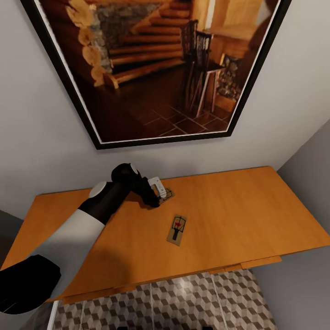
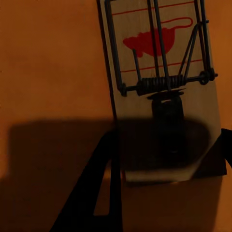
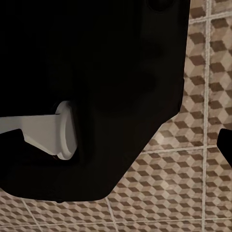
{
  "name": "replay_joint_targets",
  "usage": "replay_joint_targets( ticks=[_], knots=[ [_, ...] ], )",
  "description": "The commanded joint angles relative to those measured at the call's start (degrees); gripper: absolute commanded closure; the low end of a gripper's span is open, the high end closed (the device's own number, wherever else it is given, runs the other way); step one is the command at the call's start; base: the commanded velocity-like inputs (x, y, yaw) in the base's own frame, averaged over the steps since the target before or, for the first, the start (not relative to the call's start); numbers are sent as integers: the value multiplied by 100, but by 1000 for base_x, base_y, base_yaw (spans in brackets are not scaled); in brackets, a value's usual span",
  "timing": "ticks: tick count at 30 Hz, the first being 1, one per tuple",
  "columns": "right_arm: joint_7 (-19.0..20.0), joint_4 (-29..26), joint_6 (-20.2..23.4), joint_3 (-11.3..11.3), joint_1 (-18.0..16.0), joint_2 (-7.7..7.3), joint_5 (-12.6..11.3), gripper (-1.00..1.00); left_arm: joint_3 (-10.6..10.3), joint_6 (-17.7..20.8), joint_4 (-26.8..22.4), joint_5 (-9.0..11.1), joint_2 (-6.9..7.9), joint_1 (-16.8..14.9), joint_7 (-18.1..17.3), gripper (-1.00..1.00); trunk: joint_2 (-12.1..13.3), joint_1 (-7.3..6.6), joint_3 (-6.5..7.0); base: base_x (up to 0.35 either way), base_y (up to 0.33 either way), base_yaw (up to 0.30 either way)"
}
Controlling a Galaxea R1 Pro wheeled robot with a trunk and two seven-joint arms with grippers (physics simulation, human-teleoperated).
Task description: Take the four mousetraps from the cabinet in the bathroom and place them on the bathroom floor. Make sure all four end up on the same floor surface, and ensure that at least two of them are either under or directly next to the same bathroom sink.
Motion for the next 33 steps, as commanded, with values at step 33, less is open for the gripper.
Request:
replay_joint_targets(
  ticks=[33],
  knots=[
    [29,1,-25,31,-4,9,-57,-100,657,1,-827,-87,-7,-3,-556,100,-7,4,-9,0,0,0]
  ],
)
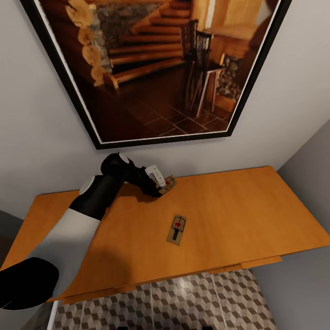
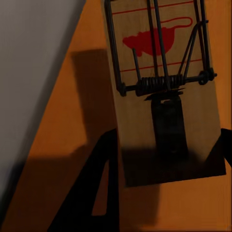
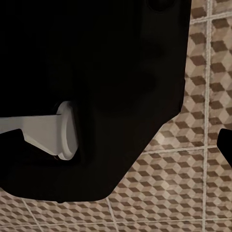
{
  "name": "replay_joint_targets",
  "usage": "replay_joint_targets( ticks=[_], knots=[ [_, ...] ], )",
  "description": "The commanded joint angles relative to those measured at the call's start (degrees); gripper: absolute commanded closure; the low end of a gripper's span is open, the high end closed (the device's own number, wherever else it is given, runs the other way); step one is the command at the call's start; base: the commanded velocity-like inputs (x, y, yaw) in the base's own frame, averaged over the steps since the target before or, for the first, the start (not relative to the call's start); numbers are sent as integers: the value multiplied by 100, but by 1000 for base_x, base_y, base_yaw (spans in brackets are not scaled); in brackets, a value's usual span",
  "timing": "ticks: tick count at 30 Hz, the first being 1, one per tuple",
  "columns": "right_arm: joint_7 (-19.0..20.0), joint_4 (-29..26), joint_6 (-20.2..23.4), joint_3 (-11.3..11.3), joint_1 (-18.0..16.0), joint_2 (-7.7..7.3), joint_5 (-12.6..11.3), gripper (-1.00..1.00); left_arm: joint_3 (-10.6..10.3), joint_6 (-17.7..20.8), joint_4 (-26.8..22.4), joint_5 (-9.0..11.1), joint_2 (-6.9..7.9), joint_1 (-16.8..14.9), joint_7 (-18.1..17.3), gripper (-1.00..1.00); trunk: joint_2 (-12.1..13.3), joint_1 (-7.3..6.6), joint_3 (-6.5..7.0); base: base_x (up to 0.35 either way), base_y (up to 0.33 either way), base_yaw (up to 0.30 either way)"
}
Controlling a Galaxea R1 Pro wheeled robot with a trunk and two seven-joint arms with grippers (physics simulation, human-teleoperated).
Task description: Take the four mousetraps from the cabinet in the bathroom and place them on the bathroom floor. Make sure all four end up on the same floor surface, and ensure that at least two of them are either under or directly next to the same bathroom sink.
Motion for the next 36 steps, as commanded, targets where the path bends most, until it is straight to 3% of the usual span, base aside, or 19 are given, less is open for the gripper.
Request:
replay_joint_targets(
  ticks=[1,25,36],
  knots=[
    [28,9,-25,31,-4,0,-61,-100,0,32,-4,-54,-1,-5,-55,100,-9,3,-8,-42,0,0],
    [28,10,-25,31,-4,-9,-61,-100,-1,32,47,-55,22,2,-82,100,-9,3,-8,-307,0,0],
    [28,9,-26,31,-4,-9,-61,-100,-1,32,51,-55,23,151,-82,100,-9,3,-8,-333,0,0]
  ],
)
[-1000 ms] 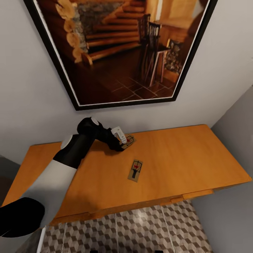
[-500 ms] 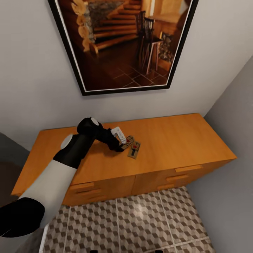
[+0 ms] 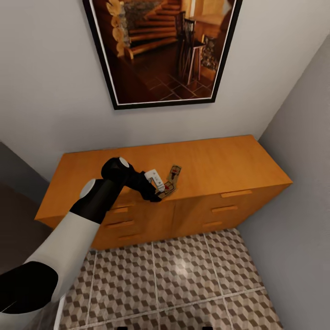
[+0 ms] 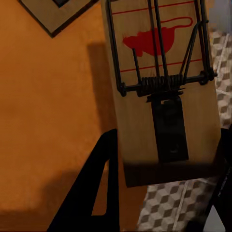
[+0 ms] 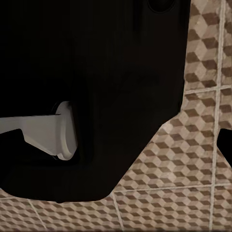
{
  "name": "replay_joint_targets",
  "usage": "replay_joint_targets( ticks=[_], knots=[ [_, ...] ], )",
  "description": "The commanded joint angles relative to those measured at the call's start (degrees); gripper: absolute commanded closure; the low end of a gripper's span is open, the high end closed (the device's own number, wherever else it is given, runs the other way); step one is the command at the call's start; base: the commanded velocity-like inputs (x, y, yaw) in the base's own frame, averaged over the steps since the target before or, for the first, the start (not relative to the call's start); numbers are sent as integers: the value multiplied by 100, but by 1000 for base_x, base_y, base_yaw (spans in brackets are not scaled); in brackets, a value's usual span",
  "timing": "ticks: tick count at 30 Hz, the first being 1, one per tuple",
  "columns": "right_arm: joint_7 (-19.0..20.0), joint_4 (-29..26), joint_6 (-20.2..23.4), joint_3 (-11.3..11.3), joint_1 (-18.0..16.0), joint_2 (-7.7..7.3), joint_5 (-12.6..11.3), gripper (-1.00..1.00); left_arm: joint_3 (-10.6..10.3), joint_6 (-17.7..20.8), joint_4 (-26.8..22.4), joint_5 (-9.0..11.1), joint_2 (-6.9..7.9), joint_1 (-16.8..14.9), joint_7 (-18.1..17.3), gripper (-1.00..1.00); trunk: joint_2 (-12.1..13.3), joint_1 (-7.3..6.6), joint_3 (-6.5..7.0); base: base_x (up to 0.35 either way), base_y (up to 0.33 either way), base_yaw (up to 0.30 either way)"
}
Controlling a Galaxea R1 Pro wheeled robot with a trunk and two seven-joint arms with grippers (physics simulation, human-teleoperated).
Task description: Take the four mousetraps from the cabinet in the bathroom and place them on the bathroom floor. Make sure all four end up on the same floor surface, and ensure that at least two of them are either under or directly next to the same bathroom sink.
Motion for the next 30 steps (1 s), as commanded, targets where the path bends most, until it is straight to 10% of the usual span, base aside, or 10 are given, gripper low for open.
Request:
replay_joint_targets(
  ticks=[1,22,30],
  knots=[
    [29,9,-26,32,-4,0,-61,-100,1,33,-8,-53,-2,3,-48,100,-10,-1,-9,-333,0,0],
    [29,9,-26,32,-4,-8,-61,-100,-12,33,33,-53,-2,180,-46,100,-10,-1,-9,-333,0,0],
    [23,-9,-27,32,-4,-25,-61,-100,-580,11,497,-67,-33,1264,37,100,-10,-1,-9,-147,0,0]
  ],
)
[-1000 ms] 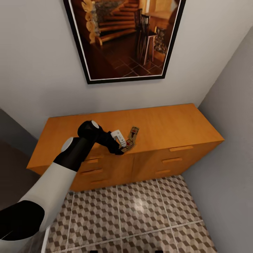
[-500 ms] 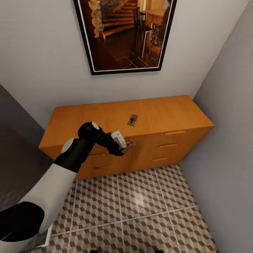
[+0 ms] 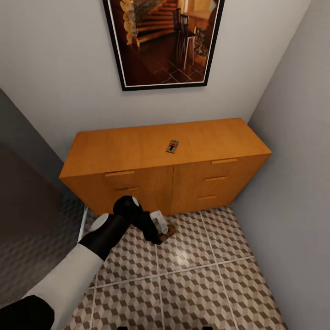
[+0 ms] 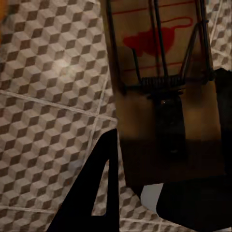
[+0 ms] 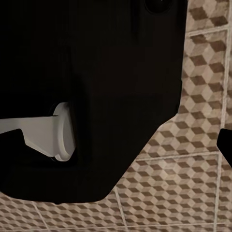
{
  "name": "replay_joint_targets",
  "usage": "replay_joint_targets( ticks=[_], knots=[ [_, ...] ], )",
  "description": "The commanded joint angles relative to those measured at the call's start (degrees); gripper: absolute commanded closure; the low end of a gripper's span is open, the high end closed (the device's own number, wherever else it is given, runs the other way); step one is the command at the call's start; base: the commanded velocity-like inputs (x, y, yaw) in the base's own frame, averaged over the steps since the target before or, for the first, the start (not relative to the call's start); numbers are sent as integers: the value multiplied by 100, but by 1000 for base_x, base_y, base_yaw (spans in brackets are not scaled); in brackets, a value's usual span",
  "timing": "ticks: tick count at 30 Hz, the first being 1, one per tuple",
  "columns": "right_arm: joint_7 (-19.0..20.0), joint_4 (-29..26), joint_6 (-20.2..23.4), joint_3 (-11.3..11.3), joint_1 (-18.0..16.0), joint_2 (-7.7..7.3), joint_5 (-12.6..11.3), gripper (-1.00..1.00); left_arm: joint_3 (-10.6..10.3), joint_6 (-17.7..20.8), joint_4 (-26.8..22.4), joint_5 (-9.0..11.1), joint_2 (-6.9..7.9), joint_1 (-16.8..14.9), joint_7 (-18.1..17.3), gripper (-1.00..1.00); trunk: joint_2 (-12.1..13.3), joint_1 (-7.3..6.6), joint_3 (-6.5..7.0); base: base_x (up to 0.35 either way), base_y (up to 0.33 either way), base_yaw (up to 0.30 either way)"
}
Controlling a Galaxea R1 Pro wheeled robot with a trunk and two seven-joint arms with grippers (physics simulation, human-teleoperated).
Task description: Take the four mousetraps from the cabinet in the bathroom and place them on the bathroom floor. Make sure all four end up on the same floor surface, and ensure that at least two of them are either under or directly next to the same bathroom sink.
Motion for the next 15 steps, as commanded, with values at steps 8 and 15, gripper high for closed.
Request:
replay_joint_targets(
  ticks=[8,15],
  knots=[
    [17,-81,-66,11,-4,-56,-64,-100,-283,-486,863,54,9,1395,1604,100,-10,2,-8,-7,0,0],
    [-14,-99,-799,12,-4,-167,-54,-100,-147,-2495,2721,1598,115,2057,3486,100,-10,2,-8,0,0,0]
  ],
)
